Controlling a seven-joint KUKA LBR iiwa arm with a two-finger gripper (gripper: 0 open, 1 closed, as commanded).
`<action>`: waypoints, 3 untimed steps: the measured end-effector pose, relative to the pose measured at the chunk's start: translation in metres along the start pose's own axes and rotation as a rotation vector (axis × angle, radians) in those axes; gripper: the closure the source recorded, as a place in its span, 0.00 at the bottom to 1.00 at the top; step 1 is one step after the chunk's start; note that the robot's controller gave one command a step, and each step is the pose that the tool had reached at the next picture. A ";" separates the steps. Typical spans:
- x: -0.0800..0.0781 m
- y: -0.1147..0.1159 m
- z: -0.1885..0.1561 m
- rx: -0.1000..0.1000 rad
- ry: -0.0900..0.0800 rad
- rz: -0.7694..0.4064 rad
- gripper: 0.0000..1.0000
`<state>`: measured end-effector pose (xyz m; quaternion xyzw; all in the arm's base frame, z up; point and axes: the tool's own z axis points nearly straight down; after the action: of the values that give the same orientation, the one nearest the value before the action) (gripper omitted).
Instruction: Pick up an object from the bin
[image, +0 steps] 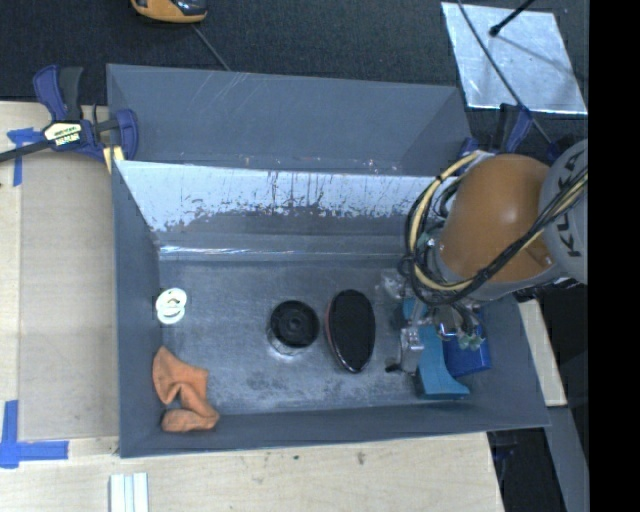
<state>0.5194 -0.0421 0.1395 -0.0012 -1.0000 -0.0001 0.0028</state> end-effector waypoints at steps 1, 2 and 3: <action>-0.002 0.000 -0.004 0.001 -0.008 -0.001 0.00; -0.017 0.023 0.029 0.003 -0.016 -0.055 0.00; -0.066 0.019 0.067 0.001 -0.012 0.178 1.00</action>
Offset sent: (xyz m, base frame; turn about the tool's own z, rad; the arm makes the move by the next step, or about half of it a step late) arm 0.0251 0.0516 -0.0695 -0.1129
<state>0.5849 -0.0228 0.0717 -0.0902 -0.9959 0.0006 -0.0033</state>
